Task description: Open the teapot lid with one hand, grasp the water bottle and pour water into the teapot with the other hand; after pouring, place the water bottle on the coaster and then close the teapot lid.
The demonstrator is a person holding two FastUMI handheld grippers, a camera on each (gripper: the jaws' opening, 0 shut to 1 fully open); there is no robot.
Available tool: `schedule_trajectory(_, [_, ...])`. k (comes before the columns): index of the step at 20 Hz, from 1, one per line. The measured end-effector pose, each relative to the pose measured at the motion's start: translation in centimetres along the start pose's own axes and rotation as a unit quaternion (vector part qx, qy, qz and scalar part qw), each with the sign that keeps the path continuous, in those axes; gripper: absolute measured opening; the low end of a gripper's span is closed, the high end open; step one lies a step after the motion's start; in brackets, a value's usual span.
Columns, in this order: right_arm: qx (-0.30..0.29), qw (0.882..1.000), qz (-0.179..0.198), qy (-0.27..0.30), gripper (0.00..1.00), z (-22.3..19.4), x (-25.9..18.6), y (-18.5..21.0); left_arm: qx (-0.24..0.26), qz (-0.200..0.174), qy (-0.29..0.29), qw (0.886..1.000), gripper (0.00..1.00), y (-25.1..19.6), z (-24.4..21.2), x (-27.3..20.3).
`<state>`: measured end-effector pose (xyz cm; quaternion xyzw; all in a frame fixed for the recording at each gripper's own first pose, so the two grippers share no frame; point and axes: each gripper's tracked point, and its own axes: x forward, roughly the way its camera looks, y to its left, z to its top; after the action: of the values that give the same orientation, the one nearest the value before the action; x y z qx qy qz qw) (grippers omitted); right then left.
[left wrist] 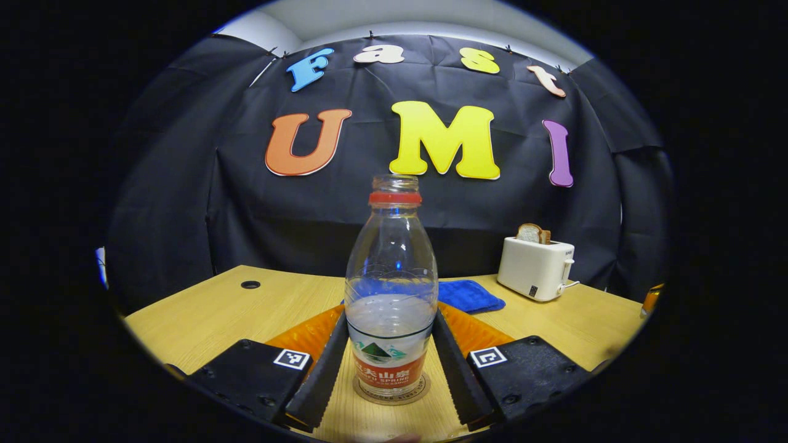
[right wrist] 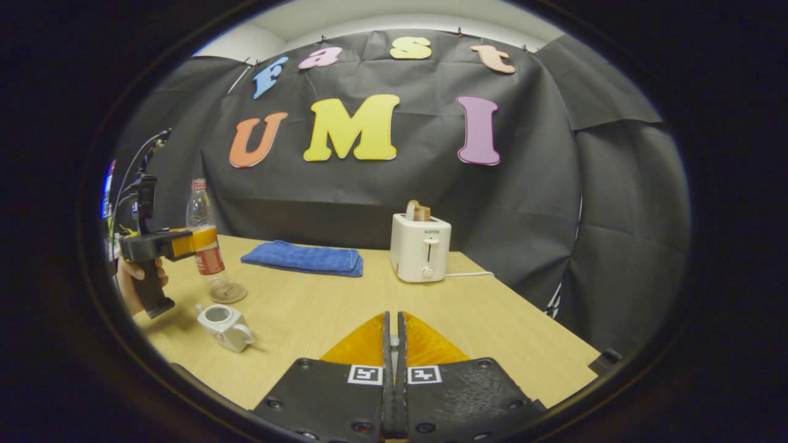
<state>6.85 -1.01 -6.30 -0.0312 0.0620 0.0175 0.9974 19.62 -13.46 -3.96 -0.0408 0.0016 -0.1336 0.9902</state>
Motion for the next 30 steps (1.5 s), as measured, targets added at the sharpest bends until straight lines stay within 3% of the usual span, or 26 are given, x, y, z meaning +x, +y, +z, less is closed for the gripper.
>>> schedule_trajectory(20, [-0.003,1.0,0.014,0.02,0.0,-1.7,0.8,1.5,0.05,-0.011,0.013,0.999,0.81,-1.4,-2.3,0.7])
schedule_trajectory(25, [-0.004,1.0,0.01,0.014,0.0,-1.3,0.6,1.3,0.051,-0.012,0.019,0.998,0.93,-1.4,-2.3,0.2])
schedule_trajectory(30, [-0.005,1.0,0.023,0.011,0.0,-1.0,0.2,2.6,0.049,-0.018,0.003,0.999,0.94,-1.5,-1.4,-1.8])
